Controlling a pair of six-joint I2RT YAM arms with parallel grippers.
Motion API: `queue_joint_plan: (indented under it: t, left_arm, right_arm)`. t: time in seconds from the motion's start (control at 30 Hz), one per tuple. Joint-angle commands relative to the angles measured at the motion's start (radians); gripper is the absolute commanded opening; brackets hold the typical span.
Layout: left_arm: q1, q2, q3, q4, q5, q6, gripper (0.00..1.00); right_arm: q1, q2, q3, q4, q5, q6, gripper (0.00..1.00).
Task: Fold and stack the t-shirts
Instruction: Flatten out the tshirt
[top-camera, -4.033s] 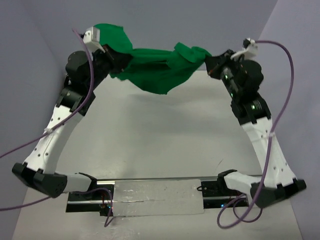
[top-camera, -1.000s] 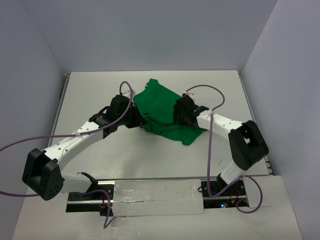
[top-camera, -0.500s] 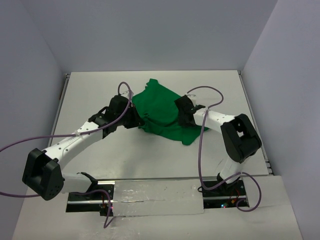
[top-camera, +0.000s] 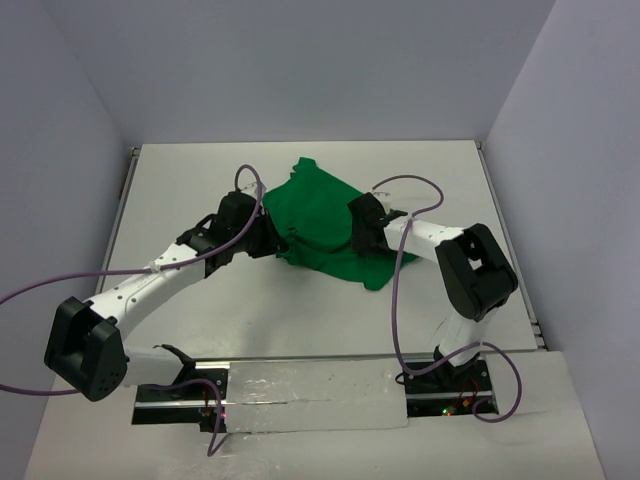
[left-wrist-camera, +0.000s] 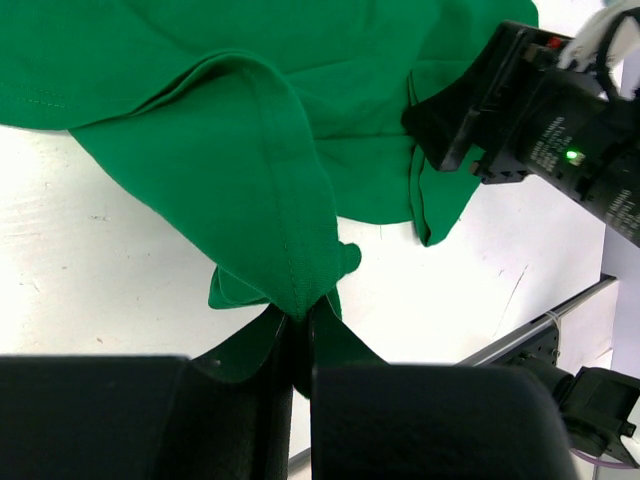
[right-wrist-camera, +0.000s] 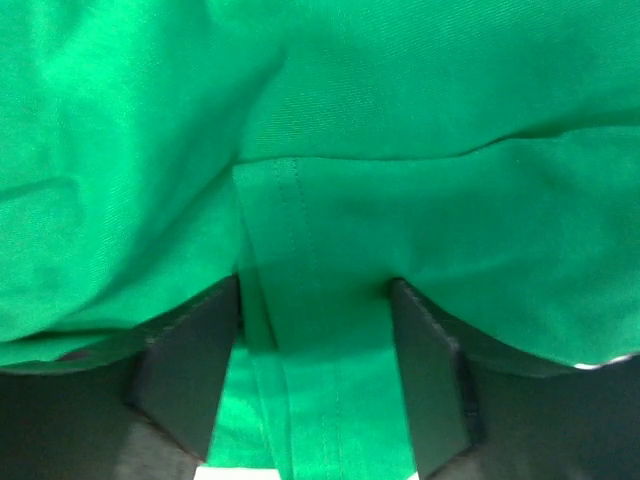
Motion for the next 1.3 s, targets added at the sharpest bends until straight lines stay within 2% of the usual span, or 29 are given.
queue_joint_plan:
  t: [0.0,0.17,0.27,0.3,0.43,0.67,0.83,0.9,0.93,1.1,1.27]
  left_arm:
    - [0.007,-0.013,0.011,0.048,0.014,-0.007,0.1]
    - [0.008,0.007,0.018,0.042,0.009,-0.01,0.1]
    - [0.012,0.012,0.023,0.037,0.006,-0.007,0.1]
    - [0.013,0.011,0.023,0.034,0.007,-0.005,0.1]
    - [0.041,-0.025,0.01,0.011,0.004,0.01,0.1]
    - [0.181,-0.121,-0.091,0.012,0.073,0.019,0.1]
    - [0.212,-0.112,-0.116,0.015,0.072,0.001,0.1]
    - [0.224,-0.105,-0.126,0.015,0.059,-0.009,0.1]
    - [0.229,-0.103,-0.13,0.023,0.063,-0.012,0.1]
    - [0.239,-0.092,-0.146,0.044,0.076,-0.018,0.1]
    - [0.246,-0.085,-0.134,0.045,0.082,-0.02,0.1]
  right_arm:
    - [-0.001,0.047,0.013,0.023,0.033,0.014,0.64]
    - [0.0,0.004,-0.012,0.017,0.064,0.037,0.42]
    - [-0.001,-0.102,-0.027,-0.01,0.122,0.045,0.28]
    - [-0.001,-0.129,-0.03,-0.017,0.139,0.042,0.27]
    - [-0.035,-0.275,-0.059,-0.043,0.181,0.026,0.15]
    - [-0.098,-0.416,-0.152,-0.014,0.112,0.023,0.15]
    - [-0.101,-0.404,-0.197,0.009,0.066,0.036,0.25]
    - [-0.104,-0.397,-0.22,0.024,0.044,0.047,0.25]
    - [-0.106,-0.396,-0.229,0.031,0.034,0.051,0.25]
    - [-0.108,-0.383,-0.266,0.067,-0.012,0.064,0.09]
    - [-0.122,-0.416,-0.228,0.051,-0.031,0.069,0.09]
